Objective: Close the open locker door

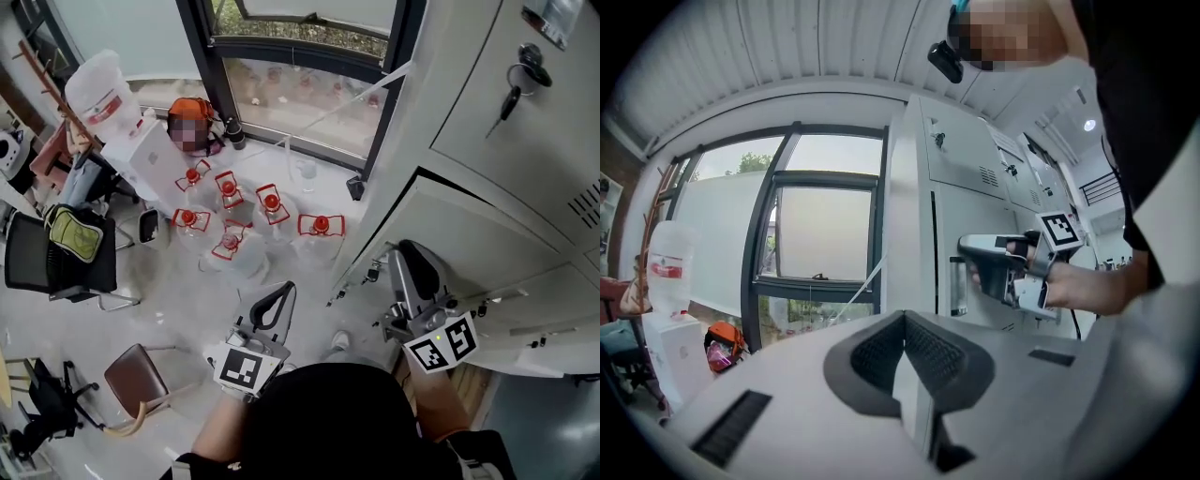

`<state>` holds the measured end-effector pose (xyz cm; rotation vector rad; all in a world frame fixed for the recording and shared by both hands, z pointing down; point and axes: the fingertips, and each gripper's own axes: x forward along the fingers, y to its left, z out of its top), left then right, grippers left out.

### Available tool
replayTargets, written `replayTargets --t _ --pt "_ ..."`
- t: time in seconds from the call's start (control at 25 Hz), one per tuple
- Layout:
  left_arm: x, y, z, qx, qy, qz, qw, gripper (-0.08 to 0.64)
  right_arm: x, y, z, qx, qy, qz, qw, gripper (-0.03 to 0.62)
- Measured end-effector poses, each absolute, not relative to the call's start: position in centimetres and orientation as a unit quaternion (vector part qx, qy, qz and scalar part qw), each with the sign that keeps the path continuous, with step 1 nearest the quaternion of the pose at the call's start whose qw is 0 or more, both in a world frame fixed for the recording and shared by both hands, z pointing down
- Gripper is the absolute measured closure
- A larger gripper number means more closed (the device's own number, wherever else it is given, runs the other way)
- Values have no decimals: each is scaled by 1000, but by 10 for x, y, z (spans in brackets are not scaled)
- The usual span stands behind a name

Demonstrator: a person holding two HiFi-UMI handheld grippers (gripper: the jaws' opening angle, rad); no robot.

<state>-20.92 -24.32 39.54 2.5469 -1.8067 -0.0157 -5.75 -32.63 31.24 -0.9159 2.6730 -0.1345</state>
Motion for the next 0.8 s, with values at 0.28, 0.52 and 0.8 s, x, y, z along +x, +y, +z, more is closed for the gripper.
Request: replayTargets --t 0.28,0.52,0.8 --pt "-210 -249 396 806 -592 -2 8 537 -58 -342 312 -316 934 -53 160 511" --pt "-209 -250 398 801 -599 -2 9 537 -57 -346 313 -310 936 -47 160 520" --pt "-211 -243 396 802 -598 -6 14 537 -61 -341 315 -310 936 -59 155 520"
